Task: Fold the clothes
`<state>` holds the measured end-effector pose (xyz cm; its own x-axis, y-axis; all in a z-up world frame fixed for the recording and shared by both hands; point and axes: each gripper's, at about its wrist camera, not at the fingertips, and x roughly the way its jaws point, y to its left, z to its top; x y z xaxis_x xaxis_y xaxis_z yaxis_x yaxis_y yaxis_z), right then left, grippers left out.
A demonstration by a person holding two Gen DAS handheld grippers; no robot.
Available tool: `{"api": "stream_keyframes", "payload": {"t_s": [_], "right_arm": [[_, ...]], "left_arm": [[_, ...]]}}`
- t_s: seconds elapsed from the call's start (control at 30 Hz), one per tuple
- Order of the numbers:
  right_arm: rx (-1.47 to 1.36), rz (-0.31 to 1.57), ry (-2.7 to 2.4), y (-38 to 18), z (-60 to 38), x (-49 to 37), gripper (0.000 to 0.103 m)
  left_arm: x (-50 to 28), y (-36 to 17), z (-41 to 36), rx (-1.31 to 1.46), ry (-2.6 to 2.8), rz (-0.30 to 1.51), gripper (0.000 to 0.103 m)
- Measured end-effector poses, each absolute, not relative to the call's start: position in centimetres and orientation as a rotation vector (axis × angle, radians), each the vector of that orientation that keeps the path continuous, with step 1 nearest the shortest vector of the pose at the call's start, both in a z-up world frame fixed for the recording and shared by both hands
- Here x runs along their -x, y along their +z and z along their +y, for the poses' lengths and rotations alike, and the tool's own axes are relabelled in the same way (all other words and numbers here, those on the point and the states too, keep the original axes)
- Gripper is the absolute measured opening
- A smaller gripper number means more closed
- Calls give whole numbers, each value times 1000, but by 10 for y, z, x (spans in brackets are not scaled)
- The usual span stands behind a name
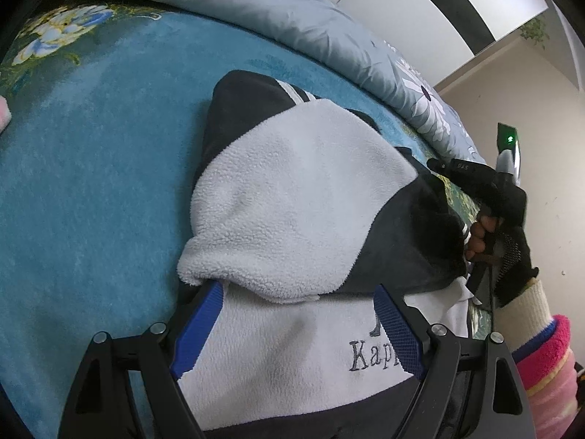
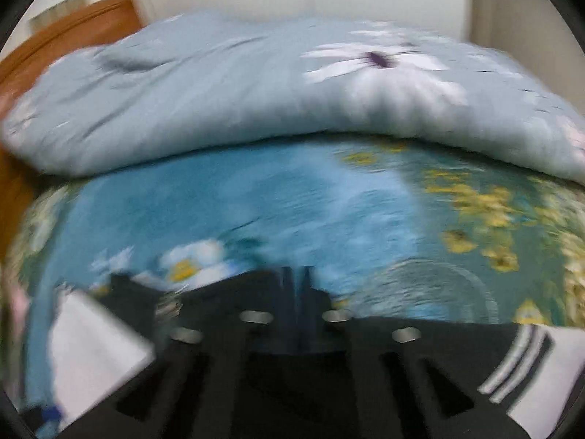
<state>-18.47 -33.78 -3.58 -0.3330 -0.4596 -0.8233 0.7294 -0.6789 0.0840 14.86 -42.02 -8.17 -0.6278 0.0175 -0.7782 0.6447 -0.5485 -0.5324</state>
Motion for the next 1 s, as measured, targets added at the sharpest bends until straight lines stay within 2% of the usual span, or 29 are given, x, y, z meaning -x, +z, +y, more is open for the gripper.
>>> {"api": "stream_keyframes", "payload": {"t_s": [0.1,0.37,0.5,0.53,0.6,0.63,0.67,0.77,0.83,1.0], "right_arm": [[-1191,247,-2043,-42,-325,199,0],[-1118,193,-2044,0,-282,191,0],[-1098,187,-2036,14,-225,180,2],[-1098,177,-2053,14,-201,180,8],[-1121,127,-2121,12,-151,184,37],[-1127,92,-2152,11,-126,186,59],[-1127,41,-2177,11,-103,188,70],[-1144,-146,-2274,7,-31,195,81],[-1192,-246,-2324,0,5,199,85],[-1294,-503,-2384,-23,61,210,91]], "left_arm": [[-149,-82,-420,-1076,-2215,1210,87],[-146,-81,-416,-1093,-2212,1172,87],[-148,-79,-413,-1076,-2213,1163,87],[-149,-78,-412,-1064,-2219,1160,88],[-151,-75,-411,-1034,-2235,1174,90],[-152,-73,-411,-1010,-2248,1194,90],[-154,-71,-412,-979,-2263,1227,93],[-157,-68,-413,-894,-2289,1330,99],[-159,-66,-414,-842,-2297,1396,103],[-163,-58,-413,-764,-2325,1439,103]]}}
